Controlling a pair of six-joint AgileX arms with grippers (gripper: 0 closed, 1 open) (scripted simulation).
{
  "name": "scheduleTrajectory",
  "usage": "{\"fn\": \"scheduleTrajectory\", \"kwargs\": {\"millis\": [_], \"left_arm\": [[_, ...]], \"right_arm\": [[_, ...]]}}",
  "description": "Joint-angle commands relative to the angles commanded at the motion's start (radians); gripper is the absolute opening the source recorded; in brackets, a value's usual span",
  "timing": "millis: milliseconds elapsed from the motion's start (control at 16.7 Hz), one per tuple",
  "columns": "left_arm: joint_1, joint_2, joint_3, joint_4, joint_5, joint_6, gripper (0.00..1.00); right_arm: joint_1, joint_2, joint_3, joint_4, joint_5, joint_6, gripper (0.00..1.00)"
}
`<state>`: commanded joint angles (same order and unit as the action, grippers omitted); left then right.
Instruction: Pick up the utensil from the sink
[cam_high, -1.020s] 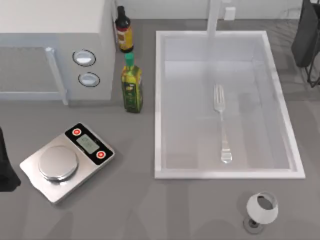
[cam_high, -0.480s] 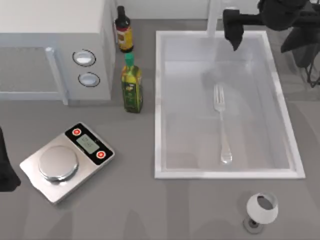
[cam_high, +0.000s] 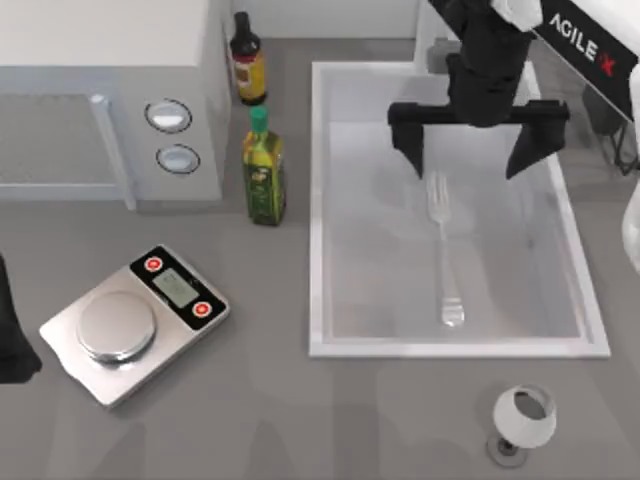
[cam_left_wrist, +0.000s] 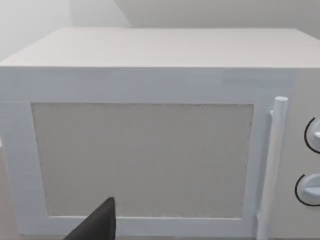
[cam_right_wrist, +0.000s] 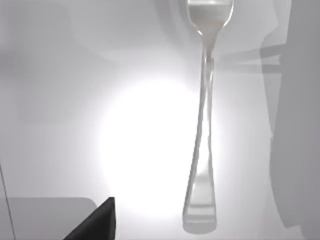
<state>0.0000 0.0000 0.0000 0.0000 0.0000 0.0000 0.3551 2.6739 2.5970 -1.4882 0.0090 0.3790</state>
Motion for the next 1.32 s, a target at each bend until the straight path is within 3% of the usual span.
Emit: {"fn": "scheduleTrajectory", "kwargs": {"millis": [600, 1320], "left_arm": [[0.0, 0.0, 0.0, 0.0, 0.0, 0.0, 1.0], [0.0, 0.0, 0.0, 0.0, 0.0, 0.0, 1.0]], "right_arm": [[-0.003, 0.078, 0.077, -0.025, 0.001, 0.002, 1.0], [0.002, 0.703, 0.908, -0.196, 0.011, 0.004, 1.0]]}}
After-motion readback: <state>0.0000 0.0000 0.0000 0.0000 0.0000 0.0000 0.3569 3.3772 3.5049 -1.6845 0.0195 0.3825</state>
